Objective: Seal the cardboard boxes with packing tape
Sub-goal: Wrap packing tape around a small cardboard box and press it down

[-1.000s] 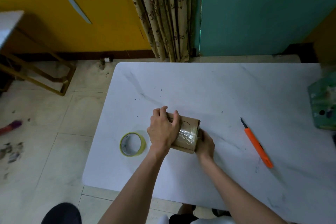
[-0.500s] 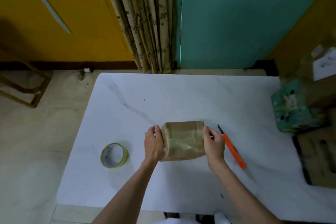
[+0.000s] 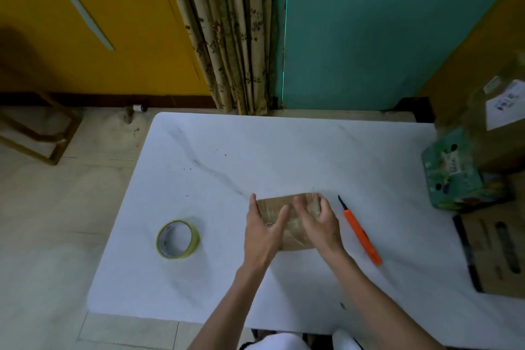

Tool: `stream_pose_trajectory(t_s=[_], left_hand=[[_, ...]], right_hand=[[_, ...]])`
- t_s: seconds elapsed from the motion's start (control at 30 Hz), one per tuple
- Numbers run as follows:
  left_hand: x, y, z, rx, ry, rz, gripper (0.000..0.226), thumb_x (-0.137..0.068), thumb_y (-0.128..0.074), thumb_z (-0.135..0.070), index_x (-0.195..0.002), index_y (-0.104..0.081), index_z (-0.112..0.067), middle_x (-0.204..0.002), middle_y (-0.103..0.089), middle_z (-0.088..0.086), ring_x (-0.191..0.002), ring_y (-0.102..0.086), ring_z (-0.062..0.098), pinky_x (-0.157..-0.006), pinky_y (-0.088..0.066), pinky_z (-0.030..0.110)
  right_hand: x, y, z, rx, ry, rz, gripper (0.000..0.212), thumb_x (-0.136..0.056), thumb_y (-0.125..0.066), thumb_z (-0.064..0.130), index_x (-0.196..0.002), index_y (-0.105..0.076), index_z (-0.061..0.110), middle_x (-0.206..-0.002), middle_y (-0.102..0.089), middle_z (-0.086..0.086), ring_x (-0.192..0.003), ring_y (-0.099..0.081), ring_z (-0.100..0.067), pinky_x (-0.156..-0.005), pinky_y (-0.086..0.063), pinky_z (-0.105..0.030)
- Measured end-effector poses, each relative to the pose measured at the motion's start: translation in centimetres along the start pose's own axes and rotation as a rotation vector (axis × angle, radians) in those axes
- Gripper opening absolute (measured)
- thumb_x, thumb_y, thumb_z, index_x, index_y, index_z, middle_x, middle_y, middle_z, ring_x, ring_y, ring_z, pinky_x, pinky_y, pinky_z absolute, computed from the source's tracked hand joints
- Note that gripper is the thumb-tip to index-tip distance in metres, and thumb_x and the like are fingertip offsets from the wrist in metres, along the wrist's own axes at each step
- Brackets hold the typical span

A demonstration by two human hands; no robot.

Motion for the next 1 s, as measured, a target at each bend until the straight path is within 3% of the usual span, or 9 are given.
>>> stream_pose_trajectory(t_s=[0.1, 0.23, 0.37, 0.47, 0.53, 0.63, 0.77, 0.9, 1.0], left_hand=[[-0.4, 0.2, -0.5, -0.148, -0.015, -0.092, 0.103, -0.083, -0.069, -0.066, -0.161, -0.014, -0.028, -0.138, -0.061, 0.0, -0.121, -0.062, 0.019, -0.101, -0.051, 0.034], [0.0, -0.1, -0.9, -0.202, -0.006, -0.053, 0.092, -0.094, -0.064, -0.051, -0.162, -0.008, -0.024, -0.117, -0.067, 0.001, -0.104, -0.063, 0.02, -0.091, -0.049, 0.029], [-0.2, 0.0, -1.0, -0.205, -0.037, -0.043, 0.082, -0.102, -0.051, -0.047, -0.162, -0.001, -0.024, -0.123, -0.065, 0.002, -0.112, -0.063, 0.025, -0.09, -0.046, 0.03], [0.0, 0.1, -1.5, 0.04, -0.001, 0.081, 0.091, -0.099, -0.056, -0.052, -0.16, 0.009, -0.034, -0.13, -0.058, -0.012, -0.112, -0.065, 0.013, -0.092, -0.049, 0.026], [0.2, -0.4, -1.5, 0.203, 0.049, 0.183, 0.104, -0.09, -0.063, -0.06, -0.158, 0.014, -0.039, -0.138, -0.045, -0.021, -0.118, -0.062, 0.006, -0.099, -0.051, 0.028], [-0.3, -0.9, -1.2, 0.063, 0.028, 0.145, 0.105, -0.088, -0.071, -0.056, -0.162, 0.001, -0.031, -0.13, -0.051, -0.023, -0.119, -0.061, 0.008, -0.102, -0.051, 0.03], [-1.6, -1.0, -1.0, -0.054, -0.011, 0.086, 0.066, -0.091, -0.069, -0.049, -0.141, -0.041, -0.017, -0.097, -0.073, -0.009, -0.087, -0.07, 0.007, -0.08, -0.058, 0.029], [-1.5, -0.9, -1.6, -0.108, -0.073, 0.081, 0.038, -0.099, -0.058, -0.044, -0.127, -0.047, -0.021, -0.098, -0.071, -0.008, -0.089, -0.07, 0.011, -0.073, -0.054, 0.023], [-1.7, -0.7, -1.3, -0.029, -0.062, 0.128, 0.033, -0.098, -0.061, -0.047, -0.122, -0.052, -0.026, -0.102, -0.072, -0.01, -0.09, -0.069, 0.005, -0.081, -0.055, 0.026]], right_hand=[[-0.7, -0.4, 0.2, 0.174, 0.009, -0.006, 0.084, -0.078, -0.066, 0.068, -0.143, -0.044, 0.018, -0.128, -0.063, -0.001, -0.117, -0.06, -0.023, -0.098, -0.049, -0.036], [-0.7, -0.2, 0.0, 0.283, 0.041, -0.052, 0.068, -0.087, -0.056, 0.065, -0.132, -0.051, 0.014, -0.121, -0.067, -0.007, -0.111, -0.062, -0.029, -0.094, -0.051, -0.04], [-0.4, 0.1, 0.5, 0.284, 0.068, -0.058, 0.044, -0.101, -0.044, 0.049, -0.117, -0.056, 0.01, -0.114, -0.068, -0.013, -0.108, -0.063, -0.035, -0.089, -0.049, -0.039], [-0.1, 0.6, 0.5, 0.18, 0.033, -0.003, 0.042, -0.098, -0.05, 0.051, -0.116, -0.053, 0.013, -0.103, -0.065, -0.003, -0.099, -0.064, -0.025, -0.078, -0.047, -0.031], [0.4, 0.8, 0.2, 0.108, 0.029, 0.005, 0.053, -0.087, -0.062, 0.059, -0.117, -0.05, 0.017, -0.1, -0.063, 0.005, -0.089, -0.064, -0.015, -0.072, -0.051, -0.027], [0.6, 0.8, 0.1, 0.111, 0.048, -0.029, 0.051, -0.083, -0.069, 0.057, -0.11, -0.049, 0.019, -0.092, -0.061, 0.011, -0.078, -0.061, -0.003, -0.06, -0.05, -0.017], [-0.4, 0.8, 0.2, 0.251, 0.06, -0.12, 0.038, -0.095, -0.053, 0.053, -0.1, -0.049, 0.015, -0.093, -0.066, -0.003, -0.086, -0.065, -0.026, -0.074, -0.053, -0.036], [-0.2, 0.9, 0.5, 0.268, 0.105, -0.168, 0.039, -0.102, -0.041, 0.045, -0.098, -0.055, 0.009, -0.091, -0.07, -0.013, -0.089, -0.066, -0.035, -0.081, -0.053, -0.048], [-0.1, 1.2, 0.8, 0.248, 0.062, -0.128, 0.038, -0.105, -0.035, 0.042, -0.1, -0.055, 0.011, -0.093, -0.067, -0.009, -0.096, -0.064, -0.033, -0.086, -0.051, -0.046]])
Point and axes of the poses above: each hand's wrist, its own x-axis away from the middle knuckle, its own y-axis out of the back of the hand, z = x × y, the point moved 6 cm from there along -x, towards the middle knuckle
